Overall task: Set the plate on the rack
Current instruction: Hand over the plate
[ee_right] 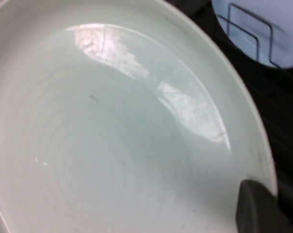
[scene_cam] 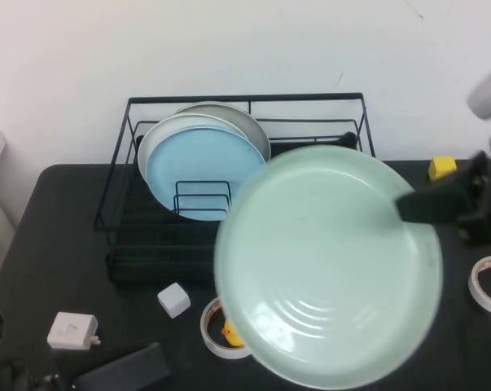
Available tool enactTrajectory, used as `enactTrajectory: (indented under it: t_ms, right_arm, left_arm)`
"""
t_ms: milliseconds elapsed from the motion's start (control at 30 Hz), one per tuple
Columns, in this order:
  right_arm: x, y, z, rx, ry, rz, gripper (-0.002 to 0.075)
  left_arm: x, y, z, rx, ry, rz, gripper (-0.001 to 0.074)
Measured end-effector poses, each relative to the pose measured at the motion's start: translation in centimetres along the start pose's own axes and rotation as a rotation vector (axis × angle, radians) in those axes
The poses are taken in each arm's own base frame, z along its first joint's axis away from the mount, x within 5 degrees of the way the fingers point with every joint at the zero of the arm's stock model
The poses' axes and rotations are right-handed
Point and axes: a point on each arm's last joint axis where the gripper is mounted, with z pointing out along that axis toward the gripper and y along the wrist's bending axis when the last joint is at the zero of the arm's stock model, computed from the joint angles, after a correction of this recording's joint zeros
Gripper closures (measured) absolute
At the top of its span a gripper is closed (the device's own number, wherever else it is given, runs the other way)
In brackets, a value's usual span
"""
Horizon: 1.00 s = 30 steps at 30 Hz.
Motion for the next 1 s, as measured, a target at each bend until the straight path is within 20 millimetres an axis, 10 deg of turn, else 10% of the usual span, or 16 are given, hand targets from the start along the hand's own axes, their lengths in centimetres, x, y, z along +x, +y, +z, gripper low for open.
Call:
enactTrajectory:
  t_ms: [400,633,1000]
  right_arm:
    - [-4.4,4.3,4.3,-0.097,-0.047,-0.109,0.0717]
    - [-5.0,5.0,5.4,-0.141,-0.089,-0.135,0.0716]
    - [-5.7,5.3,6.0,-0.186,-0.183,-0.189,0.0683]
  left_arm:
    - [-0.9,1.0,0.6,-0.049,-0.017,0.221,0.0172]
    - [-1.6,1.6,0.5,-0.121,-0.086,0.243,0.0596]
    - [-3.0,2.5,0.2,-0.243,-0.217,0.249,0.0646]
